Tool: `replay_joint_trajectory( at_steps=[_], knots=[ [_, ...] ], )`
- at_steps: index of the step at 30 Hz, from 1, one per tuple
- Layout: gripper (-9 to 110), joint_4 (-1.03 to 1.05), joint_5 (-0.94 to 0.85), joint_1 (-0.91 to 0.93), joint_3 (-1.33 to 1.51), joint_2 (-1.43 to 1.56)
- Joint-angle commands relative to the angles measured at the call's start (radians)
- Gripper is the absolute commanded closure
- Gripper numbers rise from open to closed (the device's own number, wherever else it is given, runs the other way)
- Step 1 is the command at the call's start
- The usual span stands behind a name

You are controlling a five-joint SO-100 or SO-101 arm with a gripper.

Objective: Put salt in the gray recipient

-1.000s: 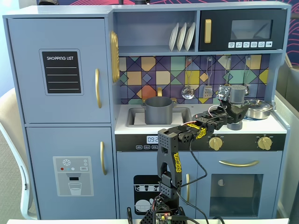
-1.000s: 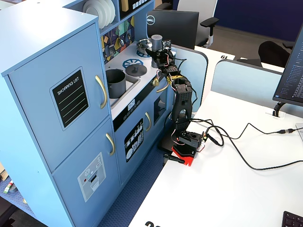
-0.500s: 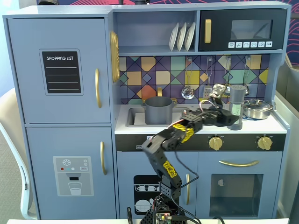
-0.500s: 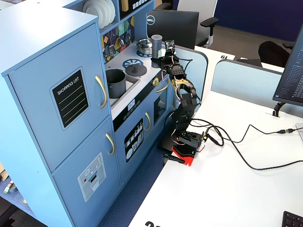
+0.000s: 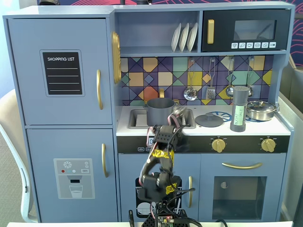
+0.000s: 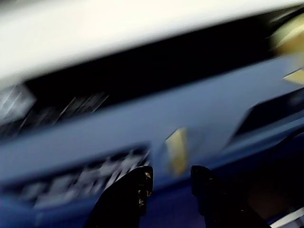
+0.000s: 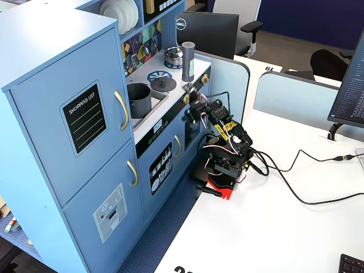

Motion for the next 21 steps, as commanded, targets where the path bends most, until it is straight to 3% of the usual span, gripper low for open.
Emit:
replay_joint_trajectory(
  at_steps=[1,9,14,18,21],
  knots=[
    [101,0.066,0.026,-0.172,0.130,0.101],
    [101,0.055,-0.158,-0.324,0.472,0.209],
    [101,0.003,-0.268,-0.305,0.615,0.293],
    [101,0.034,-0.261,-0.310,0.683,0.291],
    [100,0.064,-0.140,-0.322,0.683,0.295]
  ],
)
